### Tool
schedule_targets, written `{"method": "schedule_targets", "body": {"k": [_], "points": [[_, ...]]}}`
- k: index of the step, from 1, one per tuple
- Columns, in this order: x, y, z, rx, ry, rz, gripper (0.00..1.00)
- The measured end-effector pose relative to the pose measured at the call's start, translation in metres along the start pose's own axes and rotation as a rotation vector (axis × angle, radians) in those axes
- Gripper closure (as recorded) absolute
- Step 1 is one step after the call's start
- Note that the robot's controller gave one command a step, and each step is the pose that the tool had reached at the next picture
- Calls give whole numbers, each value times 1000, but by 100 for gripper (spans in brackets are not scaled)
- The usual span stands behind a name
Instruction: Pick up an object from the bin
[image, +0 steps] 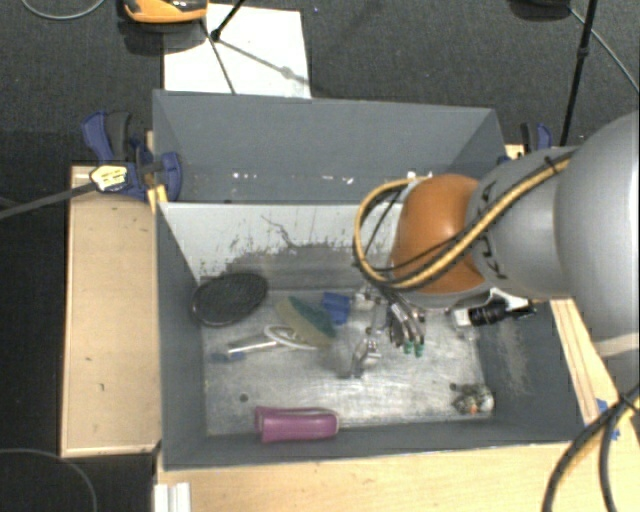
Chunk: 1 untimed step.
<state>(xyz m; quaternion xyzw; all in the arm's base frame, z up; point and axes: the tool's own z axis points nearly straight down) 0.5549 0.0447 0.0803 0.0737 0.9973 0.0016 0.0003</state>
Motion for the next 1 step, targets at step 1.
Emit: {"method": "schedule_targets", "body": {"k": [1], "points": [[-31,53,-34,0,-9,16,0]]}}
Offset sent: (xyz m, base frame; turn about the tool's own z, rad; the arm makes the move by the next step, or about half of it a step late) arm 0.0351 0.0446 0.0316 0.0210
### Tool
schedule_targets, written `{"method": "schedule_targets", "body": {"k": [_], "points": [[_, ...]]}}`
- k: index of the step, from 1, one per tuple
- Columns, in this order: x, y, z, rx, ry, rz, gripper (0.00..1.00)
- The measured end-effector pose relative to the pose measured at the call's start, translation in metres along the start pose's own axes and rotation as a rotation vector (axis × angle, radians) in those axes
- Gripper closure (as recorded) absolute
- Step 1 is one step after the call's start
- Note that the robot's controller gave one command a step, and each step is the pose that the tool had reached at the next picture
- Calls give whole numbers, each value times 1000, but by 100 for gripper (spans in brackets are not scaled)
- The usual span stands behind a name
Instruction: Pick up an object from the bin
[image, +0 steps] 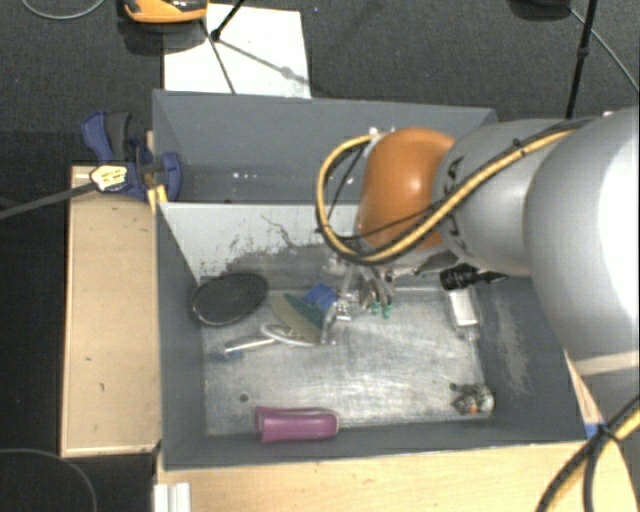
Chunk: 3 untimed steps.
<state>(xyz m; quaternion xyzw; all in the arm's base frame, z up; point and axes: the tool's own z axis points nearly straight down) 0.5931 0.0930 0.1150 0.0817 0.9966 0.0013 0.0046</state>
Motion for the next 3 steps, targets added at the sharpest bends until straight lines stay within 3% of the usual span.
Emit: {"method": "schedule_targets", "body": {"k": [1,2,3], "points": [[1,-4,1,2,3,2,100],[2,-7,-26,1,3,48,100],[21,-4,-23,4,8,294,100]]}}
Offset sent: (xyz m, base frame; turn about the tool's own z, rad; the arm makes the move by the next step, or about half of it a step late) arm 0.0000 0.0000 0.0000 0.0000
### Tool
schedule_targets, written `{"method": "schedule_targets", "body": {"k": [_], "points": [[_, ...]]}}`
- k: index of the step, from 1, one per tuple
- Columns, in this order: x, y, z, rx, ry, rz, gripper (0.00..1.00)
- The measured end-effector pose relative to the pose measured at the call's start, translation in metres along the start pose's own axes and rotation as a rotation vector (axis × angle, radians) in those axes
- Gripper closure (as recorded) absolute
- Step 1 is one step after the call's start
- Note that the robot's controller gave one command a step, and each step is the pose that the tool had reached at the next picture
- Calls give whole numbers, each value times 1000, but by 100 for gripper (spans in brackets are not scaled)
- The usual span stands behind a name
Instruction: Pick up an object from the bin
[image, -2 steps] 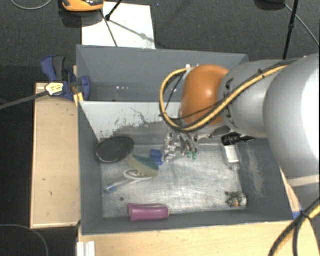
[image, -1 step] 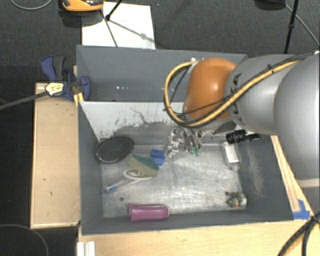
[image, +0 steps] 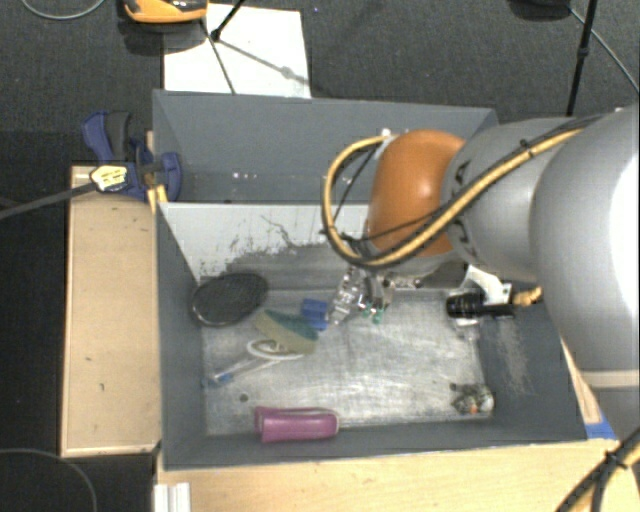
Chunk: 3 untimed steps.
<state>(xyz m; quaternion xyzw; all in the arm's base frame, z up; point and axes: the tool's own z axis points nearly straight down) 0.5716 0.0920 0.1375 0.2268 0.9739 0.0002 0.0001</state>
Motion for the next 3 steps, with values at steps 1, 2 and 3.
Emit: {"method": "schedule_targets", "body": {"k": [1,2,3], "points": [[0,0,0,0,-1,-3,0],[19,23,64,-2,-4,16,0],[16,23,61,-4,-9,15,100]]}}
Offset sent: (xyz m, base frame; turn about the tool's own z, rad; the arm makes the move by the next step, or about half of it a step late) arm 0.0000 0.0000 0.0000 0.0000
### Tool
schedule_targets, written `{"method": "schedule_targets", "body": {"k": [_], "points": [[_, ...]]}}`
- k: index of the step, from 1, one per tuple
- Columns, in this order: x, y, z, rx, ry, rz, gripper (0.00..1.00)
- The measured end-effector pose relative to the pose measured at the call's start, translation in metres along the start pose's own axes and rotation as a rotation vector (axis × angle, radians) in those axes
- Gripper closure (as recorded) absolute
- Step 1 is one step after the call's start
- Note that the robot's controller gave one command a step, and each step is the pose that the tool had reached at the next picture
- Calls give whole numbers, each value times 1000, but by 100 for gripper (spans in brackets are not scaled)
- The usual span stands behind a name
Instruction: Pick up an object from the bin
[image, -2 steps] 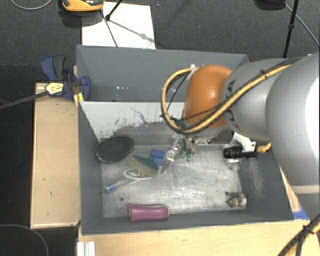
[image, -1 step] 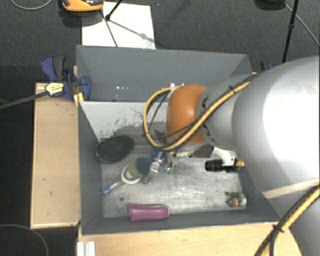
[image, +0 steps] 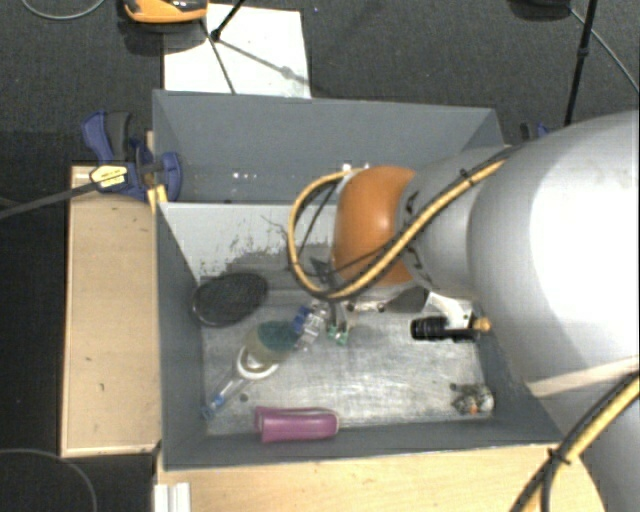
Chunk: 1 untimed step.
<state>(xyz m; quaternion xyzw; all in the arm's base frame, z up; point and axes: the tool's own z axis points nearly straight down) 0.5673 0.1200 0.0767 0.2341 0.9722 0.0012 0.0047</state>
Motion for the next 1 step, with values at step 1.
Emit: {"method": "schedule_targets", "body": {"k": [1], "points": [[-24,-15,-131,-1,0,-48,100]]}}
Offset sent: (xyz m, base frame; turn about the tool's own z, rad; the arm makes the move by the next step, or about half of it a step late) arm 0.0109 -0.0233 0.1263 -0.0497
